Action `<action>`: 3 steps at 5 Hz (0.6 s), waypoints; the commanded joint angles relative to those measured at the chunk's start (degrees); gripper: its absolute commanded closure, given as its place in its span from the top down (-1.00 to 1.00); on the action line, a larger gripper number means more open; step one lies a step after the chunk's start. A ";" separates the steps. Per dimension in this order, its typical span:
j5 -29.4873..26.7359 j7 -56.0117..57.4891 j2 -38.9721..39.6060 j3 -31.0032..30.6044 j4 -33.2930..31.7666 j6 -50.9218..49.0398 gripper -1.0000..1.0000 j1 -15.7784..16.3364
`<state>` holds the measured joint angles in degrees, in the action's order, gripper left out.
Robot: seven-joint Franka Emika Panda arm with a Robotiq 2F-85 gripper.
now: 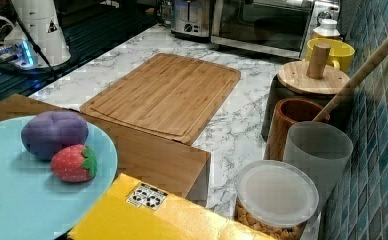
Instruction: Close the oven.
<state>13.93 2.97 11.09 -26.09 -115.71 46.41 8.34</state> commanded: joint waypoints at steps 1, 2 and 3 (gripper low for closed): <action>-0.34 -7.11 -12.24 1.96 0.57 4.11 -1.00 -0.97; 4.97 -9.61 -10.51 0.60 7.34 -9.67 -1.00 1.31; 4.97 -9.61 -10.51 0.24 7.33 -9.68 -1.00 0.95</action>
<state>16.84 -2.93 1.80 -25.98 -114.31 39.84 9.04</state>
